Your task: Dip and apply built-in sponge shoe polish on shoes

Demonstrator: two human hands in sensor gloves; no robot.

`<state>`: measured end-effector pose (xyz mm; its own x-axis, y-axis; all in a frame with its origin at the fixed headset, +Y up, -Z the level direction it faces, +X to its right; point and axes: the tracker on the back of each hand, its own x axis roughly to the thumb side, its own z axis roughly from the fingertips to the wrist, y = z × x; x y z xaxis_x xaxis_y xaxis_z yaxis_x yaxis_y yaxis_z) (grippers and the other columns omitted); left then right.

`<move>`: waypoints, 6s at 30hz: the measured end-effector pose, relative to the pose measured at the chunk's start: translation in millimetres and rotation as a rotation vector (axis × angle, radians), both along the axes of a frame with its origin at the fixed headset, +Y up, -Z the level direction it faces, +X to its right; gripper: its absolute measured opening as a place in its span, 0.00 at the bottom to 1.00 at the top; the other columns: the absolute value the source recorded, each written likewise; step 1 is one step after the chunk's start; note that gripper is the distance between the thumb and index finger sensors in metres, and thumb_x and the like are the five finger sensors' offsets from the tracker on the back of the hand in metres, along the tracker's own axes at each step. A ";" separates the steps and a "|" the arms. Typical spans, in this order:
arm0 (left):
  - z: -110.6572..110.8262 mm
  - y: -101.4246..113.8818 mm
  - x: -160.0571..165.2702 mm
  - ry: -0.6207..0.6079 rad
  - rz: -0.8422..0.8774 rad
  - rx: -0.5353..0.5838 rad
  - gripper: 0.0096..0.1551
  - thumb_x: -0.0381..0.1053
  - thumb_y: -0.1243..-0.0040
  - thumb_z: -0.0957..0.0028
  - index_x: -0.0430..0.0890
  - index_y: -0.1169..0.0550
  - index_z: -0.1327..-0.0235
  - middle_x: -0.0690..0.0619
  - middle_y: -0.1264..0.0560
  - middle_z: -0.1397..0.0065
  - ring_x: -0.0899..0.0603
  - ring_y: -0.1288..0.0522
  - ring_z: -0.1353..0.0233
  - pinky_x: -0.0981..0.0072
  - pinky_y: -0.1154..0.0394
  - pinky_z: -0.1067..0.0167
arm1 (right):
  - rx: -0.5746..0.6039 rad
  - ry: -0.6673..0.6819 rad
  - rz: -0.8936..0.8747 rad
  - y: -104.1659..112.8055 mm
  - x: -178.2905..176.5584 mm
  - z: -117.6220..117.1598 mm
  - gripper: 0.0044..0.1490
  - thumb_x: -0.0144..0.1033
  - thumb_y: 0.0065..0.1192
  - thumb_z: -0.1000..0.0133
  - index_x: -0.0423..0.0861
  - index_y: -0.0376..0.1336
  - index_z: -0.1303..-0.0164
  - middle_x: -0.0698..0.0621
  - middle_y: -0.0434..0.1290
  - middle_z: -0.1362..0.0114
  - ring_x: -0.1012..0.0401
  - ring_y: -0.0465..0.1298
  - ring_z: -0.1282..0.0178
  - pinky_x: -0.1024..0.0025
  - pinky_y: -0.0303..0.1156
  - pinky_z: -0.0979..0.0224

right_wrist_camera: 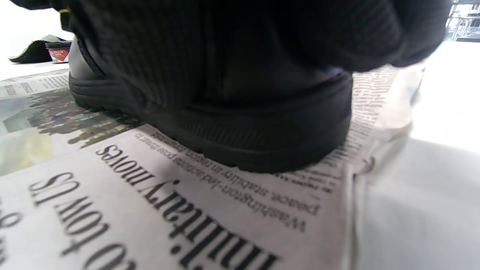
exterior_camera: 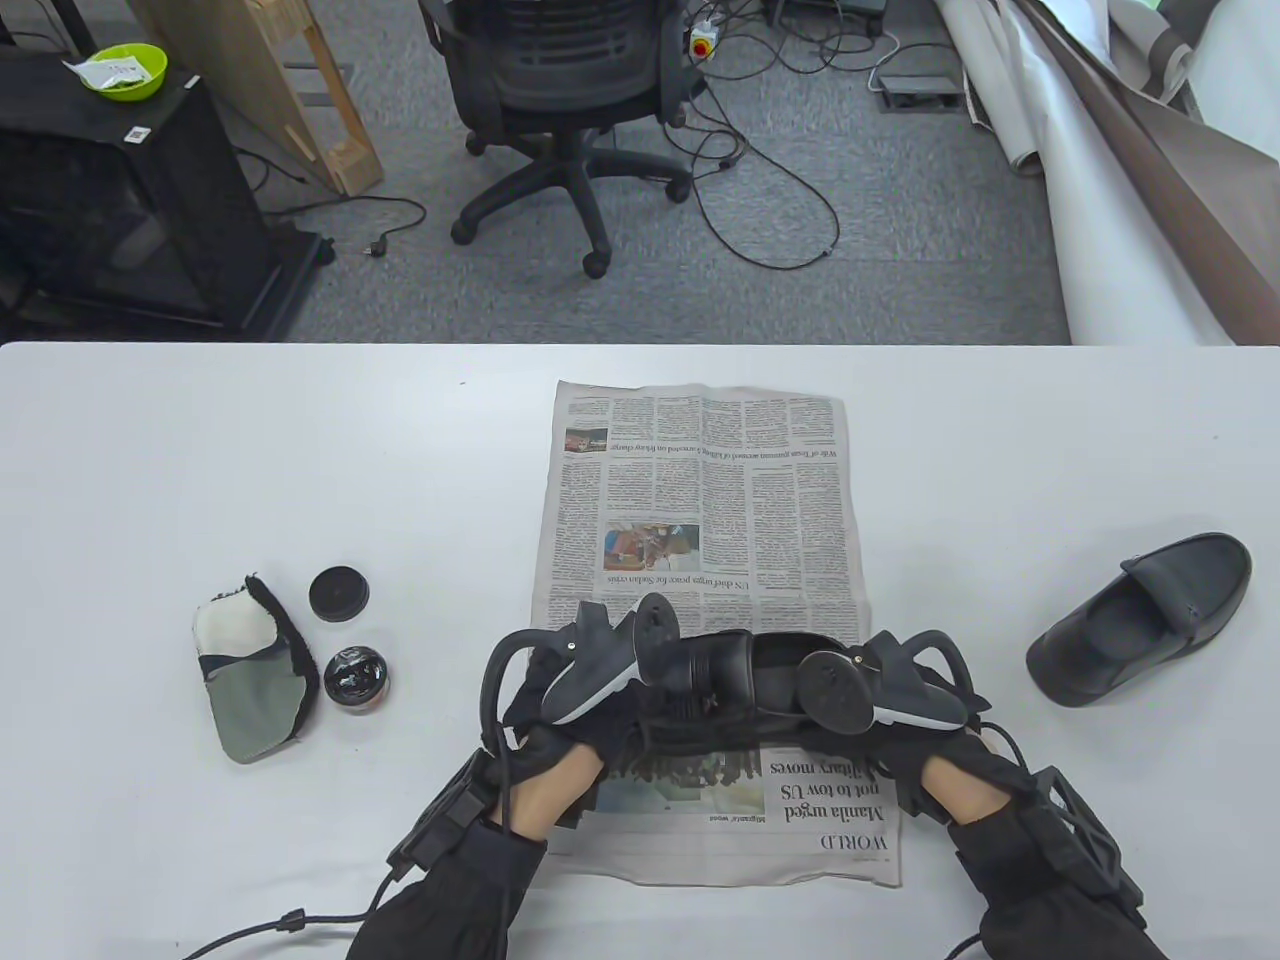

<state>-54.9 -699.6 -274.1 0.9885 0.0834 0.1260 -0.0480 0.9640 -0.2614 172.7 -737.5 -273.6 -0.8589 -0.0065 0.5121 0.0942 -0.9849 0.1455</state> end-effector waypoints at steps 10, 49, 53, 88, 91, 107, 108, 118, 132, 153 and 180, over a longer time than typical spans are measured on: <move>2.9 -0.2 27.2 0.011 0.063 0.277 0.26 0.63 0.30 0.53 0.49 0.16 0.50 0.51 0.13 0.56 0.57 0.14 0.67 0.54 0.18 0.41 | -0.013 0.008 -0.007 0.0 0.1 -1.5 0.25 0.54 0.75 0.62 0.59 0.75 0.56 0.55 0.75 0.46 0.56 0.78 0.64 0.51 0.75 0.38; -6.1 -0.6 24.9 0.040 0.000 0.348 0.25 0.63 0.29 0.54 0.49 0.16 0.51 0.51 0.13 0.56 0.57 0.14 0.68 0.55 0.18 0.41 | -0.016 0.006 -0.003 -0.5 -0.6 -1.8 0.25 0.54 0.75 0.62 0.59 0.75 0.56 0.55 0.75 0.46 0.56 0.78 0.64 0.51 0.75 0.38; -16.7 -9.3 9.7 0.096 -0.032 0.292 0.25 0.64 0.28 0.55 0.49 0.15 0.52 0.51 0.13 0.58 0.57 0.14 0.69 0.55 0.18 0.42 | -0.010 0.005 0.001 -0.4 -0.9 -1.5 0.25 0.55 0.75 0.62 0.59 0.75 0.56 0.55 0.75 0.47 0.57 0.78 0.64 0.51 0.75 0.38; -19.8 -6.3 23.5 0.090 -0.025 0.275 0.26 0.64 0.29 0.54 0.49 0.15 0.52 0.51 0.13 0.58 0.57 0.14 0.70 0.55 0.17 0.43 | -0.016 0.000 -0.002 -0.8 -1.0 -2.2 0.25 0.54 0.75 0.62 0.59 0.75 0.56 0.55 0.75 0.47 0.56 0.78 0.64 0.51 0.75 0.38; -22.2 -5.8 13.3 0.116 -0.063 0.225 0.25 0.64 0.29 0.54 0.48 0.15 0.53 0.51 0.13 0.59 0.57 0.14 0.70 0.55 0.18 0.43 | -0.013 0.002 -0.001 -0.8 -0.8 -2.1 0.25 0.54 0.75 0.61 0.59 0.75 0.56 0.56 0.75 0.47 0.57 0.78 0.64 0.51 0.75 0.38; -7.5 3.5 -14.3 0.029 -0.080 0.024 0.26 0.62 0.26 0.55 0.47 0.15 0.52 0.50 0.13 0.57 0.56 0.12 0.67 0.54 0.18 0.42 | -0.026 -0.010 -0.008 -1.1 0.2 -3.1 0.25 0.56 0.75 0.61 0.58 0.75 0.56 0.56 0.75 0.47 0.57 0.78 0.64 0.51 0.75 0.38; -4.2 3.5 -8.2 0.014 -0.064 0.016 0.26 0.62 0.26 0.55 0.47 0.15 0.52 0.49 0.12 0.57 0.56 0.12 0.67 0.54 0.18 0.42 | -0.023 -0.012 -0.008 -1.0 0.2 -2.8 0.25 0.56 0.75 0.62 0.58 0.75 0.56 0.56 0.75 0.47 0.57 0.78 0.64 0.51 0.75 0.38; 12.8 9.4 40.4 -0.043 0.155 0.158 0.26 0.61 0.27 0.54 0.46 0.14 0.51 0.49 0.11 0.58 0.58 0.11 0.68 0.56 0.16 0.45 | -0.031 -0.003 -0.021 -1.4 1.2 -3.9 0.25 0.55 0.76 0.62 0.58 0.75 0.57 0.55 0.75 0.47 0.56 0.78 0.65 0.51 0.75 0.38; -11.3 -3.5 15.1 0.102 -0.078 0.276 0.26 0.61 0.27 0.54 0.46 0.15 0.51 0.49 0.12 0.58 0.56 0.12 0.69 0.54 0.17 0.44 | -0.023 -0.003 -0.016 -1.3 1.1 -3.5 0.25 0.56 0.75 0.61 0.58 0.75 0.57 0.55 0.75 0.47 0.57 0.78 0.65 0.51 0.75 0.38; 15.4 5.2 26.0 -0.029 0.121 0.080 0.26 0.60 0.24 0.57 0.47 0.13 0.51 0.49 0.09 0.56 0.59 0.07 0.67 0.60 0.14 0.48 | -0.023 -0.006 -0.015 -1.3 0.9 -3.0 0.25 0.55 0.75 0.62 0.58 0.75 0.57 0.55 0.75 0.47 0.57 0.78 0.65 0.51 0.75 0.38; -7.8 -2.4 4.9 0.134 -0.024 0.227 0.27 0.62 0.24 0.57 0.46 0.14 0.53 0.49 0.10 0.59 0.59 0.10 0.70 0.59 0.14 0.48 | -0.021 -0.001 -0.017 -1.0 0.5 -3.2 0.25 0.55 0.75 0.62 0.58 0.75 0.57 0.56 0.75 0.47 0.57 0.78 0.65 0.51 0.75 0.38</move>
<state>-50.1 -702.0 -281.9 0.9990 0.0446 0.0069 -0.0443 0.9985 -0.0312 173.2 -738.4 -276.8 -0.8596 0.0185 0.5107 0.0776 -0.9830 0.1663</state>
